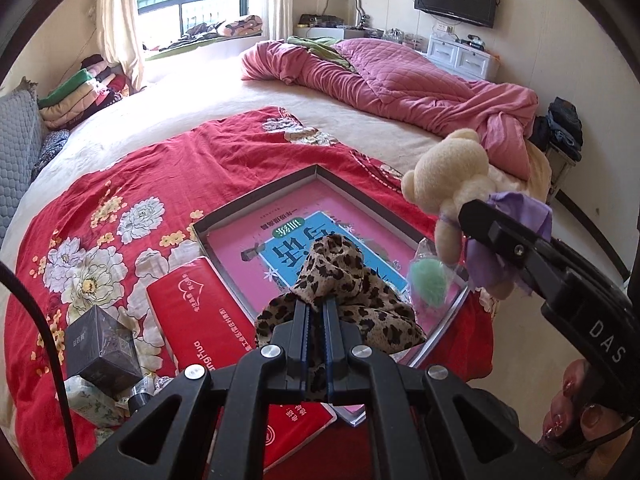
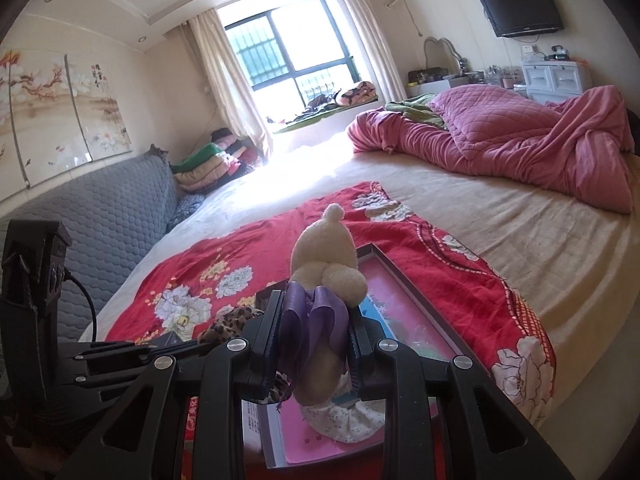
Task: Organize soft objects
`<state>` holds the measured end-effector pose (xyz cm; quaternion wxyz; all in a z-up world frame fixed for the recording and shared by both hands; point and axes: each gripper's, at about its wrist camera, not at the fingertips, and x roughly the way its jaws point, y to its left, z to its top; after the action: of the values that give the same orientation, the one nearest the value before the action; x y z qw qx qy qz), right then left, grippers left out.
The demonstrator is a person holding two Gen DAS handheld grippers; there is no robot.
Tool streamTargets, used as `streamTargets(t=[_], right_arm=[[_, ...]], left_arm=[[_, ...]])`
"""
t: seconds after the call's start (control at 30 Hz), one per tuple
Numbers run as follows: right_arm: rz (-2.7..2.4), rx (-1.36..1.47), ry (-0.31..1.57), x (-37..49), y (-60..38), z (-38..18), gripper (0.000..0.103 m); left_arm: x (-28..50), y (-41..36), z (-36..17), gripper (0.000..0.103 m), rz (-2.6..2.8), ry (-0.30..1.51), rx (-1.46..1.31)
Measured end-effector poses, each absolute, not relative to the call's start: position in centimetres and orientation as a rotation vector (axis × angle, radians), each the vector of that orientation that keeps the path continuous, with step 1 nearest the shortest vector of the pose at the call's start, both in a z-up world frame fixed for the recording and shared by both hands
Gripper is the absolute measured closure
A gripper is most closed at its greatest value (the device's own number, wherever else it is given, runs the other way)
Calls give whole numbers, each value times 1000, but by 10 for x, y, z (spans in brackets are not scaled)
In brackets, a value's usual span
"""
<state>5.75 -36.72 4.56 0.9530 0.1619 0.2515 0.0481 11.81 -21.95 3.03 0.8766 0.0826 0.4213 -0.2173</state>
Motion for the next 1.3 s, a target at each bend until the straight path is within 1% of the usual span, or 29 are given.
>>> streamTargets(t=[0.53,0.87,1.3], right_arm=[[96,350,609,73,-376,9,74],[112,357,642,80,-378,-4,74],[152,413,739,96,-381,-33,74]], left_arm=[[128,-244,-17,97,-497,994,255],[130,-250,-31,97,-507,1036,267],[135,-250,-39,97,-502,1056,257]])
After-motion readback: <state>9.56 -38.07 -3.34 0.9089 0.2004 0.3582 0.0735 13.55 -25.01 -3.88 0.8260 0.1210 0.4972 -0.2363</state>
